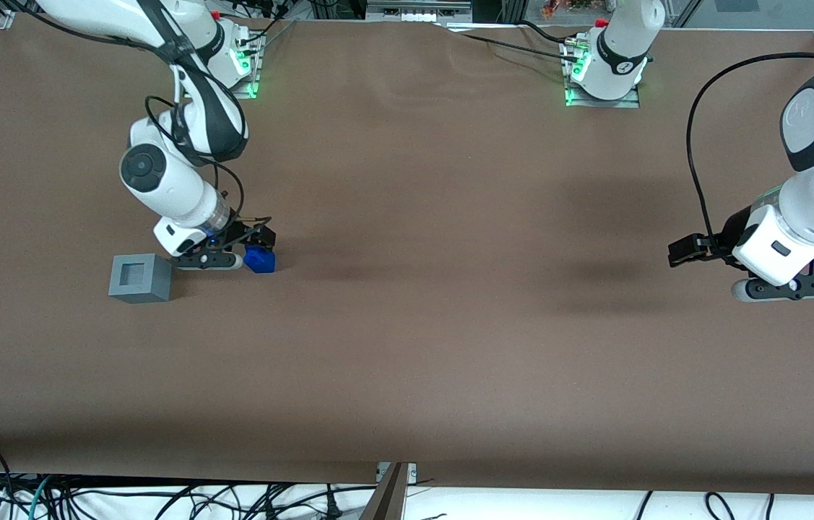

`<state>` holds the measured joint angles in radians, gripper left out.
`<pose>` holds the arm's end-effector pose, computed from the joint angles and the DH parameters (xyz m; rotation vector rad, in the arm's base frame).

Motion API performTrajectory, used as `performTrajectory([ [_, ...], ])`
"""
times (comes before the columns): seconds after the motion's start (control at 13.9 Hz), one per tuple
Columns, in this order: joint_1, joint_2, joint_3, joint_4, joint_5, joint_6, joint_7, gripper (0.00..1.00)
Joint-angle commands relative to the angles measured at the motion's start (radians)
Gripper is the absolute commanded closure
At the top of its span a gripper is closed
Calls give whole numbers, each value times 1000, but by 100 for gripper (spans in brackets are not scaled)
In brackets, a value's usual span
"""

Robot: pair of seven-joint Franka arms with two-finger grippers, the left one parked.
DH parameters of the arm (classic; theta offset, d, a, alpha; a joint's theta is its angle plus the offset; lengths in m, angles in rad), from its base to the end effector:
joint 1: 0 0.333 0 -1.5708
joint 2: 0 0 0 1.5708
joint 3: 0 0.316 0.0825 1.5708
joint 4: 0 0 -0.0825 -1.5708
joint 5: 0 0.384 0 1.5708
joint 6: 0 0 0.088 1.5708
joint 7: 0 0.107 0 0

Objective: Insert blue part into gray base with right arm
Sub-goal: 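Close the right gripper on the blue block and lift it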

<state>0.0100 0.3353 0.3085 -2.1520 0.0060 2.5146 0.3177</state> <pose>0.5448 0.1782 0.2540 -3.0299 0.0338 -0.0124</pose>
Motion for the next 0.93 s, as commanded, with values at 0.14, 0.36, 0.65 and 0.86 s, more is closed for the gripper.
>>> performTrajectory([
  [0.14, 4, 37, -2, 12, -56, 42, 20, 1],
  [0.36, 4, 59, -12, 17, -90, 56, 18, 2],
  [0.65, 5, 73, -20, 20, -96, 56, 20, 6],
  [0.86, 7, 74, -19, 20, -100, 56, 21, 10],
])
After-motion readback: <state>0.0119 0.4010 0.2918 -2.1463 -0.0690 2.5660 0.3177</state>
